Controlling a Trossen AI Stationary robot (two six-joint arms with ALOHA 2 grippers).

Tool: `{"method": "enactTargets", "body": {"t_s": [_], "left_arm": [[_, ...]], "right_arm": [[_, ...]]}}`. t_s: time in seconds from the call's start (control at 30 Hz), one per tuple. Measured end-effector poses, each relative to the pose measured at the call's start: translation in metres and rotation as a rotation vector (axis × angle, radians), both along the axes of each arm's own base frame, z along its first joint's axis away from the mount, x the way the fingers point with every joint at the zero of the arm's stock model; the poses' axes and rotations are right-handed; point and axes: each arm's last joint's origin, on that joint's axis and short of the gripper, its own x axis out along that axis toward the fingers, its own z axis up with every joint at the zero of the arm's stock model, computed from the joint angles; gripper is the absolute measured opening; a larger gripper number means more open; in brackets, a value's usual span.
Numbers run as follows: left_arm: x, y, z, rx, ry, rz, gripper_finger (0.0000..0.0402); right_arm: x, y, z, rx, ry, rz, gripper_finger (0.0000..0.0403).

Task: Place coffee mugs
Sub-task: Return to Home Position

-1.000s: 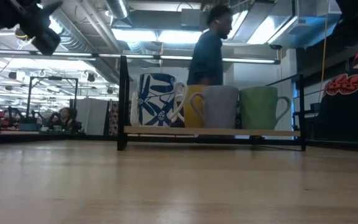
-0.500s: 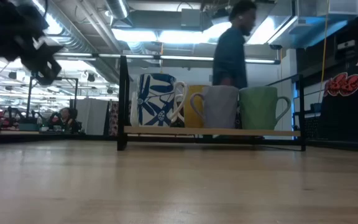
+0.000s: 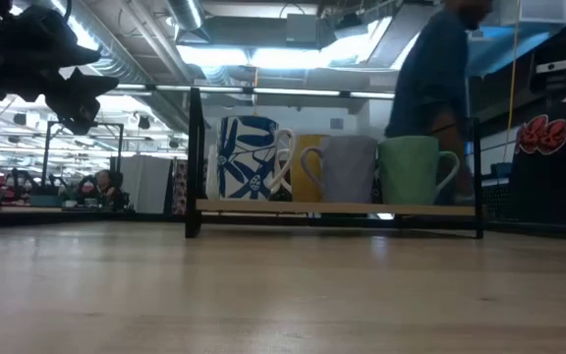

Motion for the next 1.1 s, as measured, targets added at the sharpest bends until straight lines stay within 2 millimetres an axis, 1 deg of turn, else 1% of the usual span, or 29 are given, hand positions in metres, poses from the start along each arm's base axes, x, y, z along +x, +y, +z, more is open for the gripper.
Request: {"method": "enactTargets", "body": {"t_s": [0.13,0.2,0.3,0.43,1.1], "left_arm": [[0.0000,0.0005,0.0009,-0.003,-0.009,0.017,0.0159],[0.0000,0.0005,0.0009,0.000,-0.009,0.018,0.0159],[0.0000,0.0005,0.0009,0.001,-0.009,0.018,0.0159],[0.0000,0.0005,0.0010,0.001,-0.010,0.018,0.0159],[0.0000,0.0004,0.0012,0.000,-0.012,0.017,0.0159]], "right_arm": [[0.0003,-0.0004,0.0000,-0.071,-0.032,-0.007,0.0143],[0.0002,-0.0001,0.0002,-0.050,-0.026,0.005,0.0143],[-0.0016,0.0033,-0.0012,0.039,0.030,0.134,0.0143],[-0.0029,0.0052,-0.0014,0.046,0.039,0.211,0.0143],[-0.0029,0.0052,-0.0009,0.051,0.035,0.213,0.0143]]}}
